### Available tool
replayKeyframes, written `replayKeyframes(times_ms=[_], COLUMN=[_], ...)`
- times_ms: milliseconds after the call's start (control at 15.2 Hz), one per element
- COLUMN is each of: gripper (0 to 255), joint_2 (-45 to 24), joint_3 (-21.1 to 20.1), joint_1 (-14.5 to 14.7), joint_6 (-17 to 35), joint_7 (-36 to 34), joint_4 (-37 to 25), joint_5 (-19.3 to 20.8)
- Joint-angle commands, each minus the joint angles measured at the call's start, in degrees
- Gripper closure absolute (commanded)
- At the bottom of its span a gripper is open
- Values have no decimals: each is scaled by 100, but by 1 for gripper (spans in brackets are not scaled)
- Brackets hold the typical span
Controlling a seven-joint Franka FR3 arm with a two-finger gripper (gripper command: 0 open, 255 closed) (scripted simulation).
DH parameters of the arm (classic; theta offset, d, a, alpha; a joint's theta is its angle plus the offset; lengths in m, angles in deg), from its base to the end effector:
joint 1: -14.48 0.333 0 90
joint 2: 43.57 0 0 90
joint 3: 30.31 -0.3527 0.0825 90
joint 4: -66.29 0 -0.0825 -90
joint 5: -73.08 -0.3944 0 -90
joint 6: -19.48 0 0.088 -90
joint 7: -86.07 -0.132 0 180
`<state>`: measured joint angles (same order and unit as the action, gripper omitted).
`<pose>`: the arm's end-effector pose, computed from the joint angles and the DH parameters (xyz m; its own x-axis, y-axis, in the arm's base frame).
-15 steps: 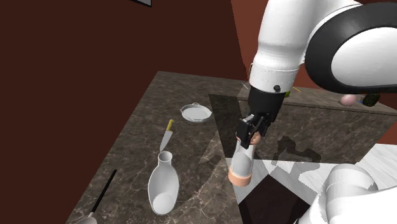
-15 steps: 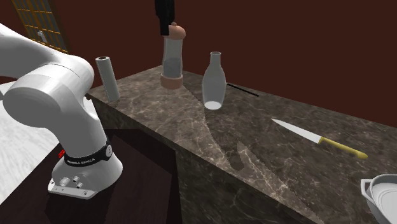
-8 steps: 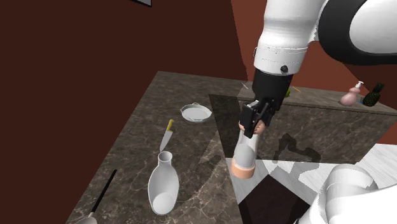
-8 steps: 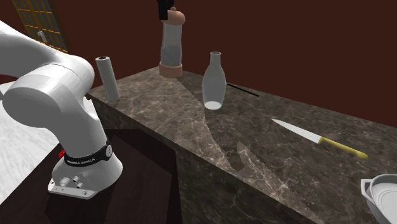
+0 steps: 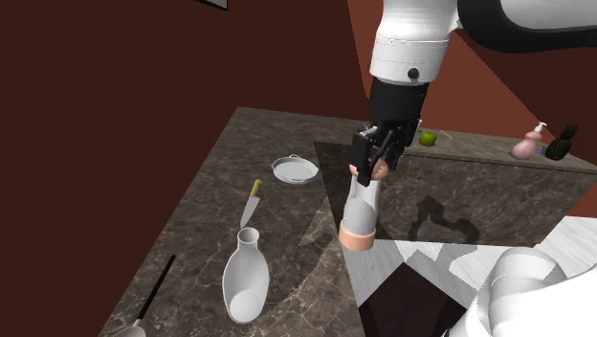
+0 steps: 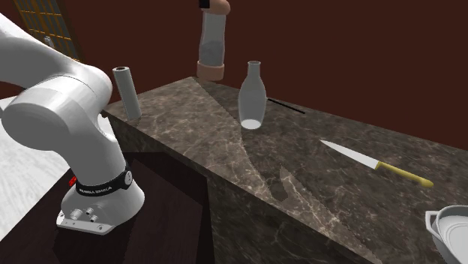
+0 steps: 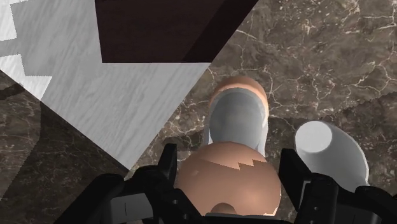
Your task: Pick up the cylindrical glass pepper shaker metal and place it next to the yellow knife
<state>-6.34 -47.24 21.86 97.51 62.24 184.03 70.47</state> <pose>0.2725 0.1749 0.6615 0.9989 -0.0475 -0.0062 -0.0461 -0.9881 0.1466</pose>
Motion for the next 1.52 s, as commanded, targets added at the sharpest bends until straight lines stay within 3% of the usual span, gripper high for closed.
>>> replayKeyframes(times_ms=[0,660,1188,1452], gripper=[255,255,255,255], joint_2=[-408,-2684,-4835,-4658], joint_3=[-35,-311,-495,-463], joint_1=[-84,-383,-214,-269], joint_6=[119,359,-142,249], joint_7=[1,-160,-352,-361], joint_4=[-285,-2236,-4721,-4167], joint_5=[80,653,1419,1338])
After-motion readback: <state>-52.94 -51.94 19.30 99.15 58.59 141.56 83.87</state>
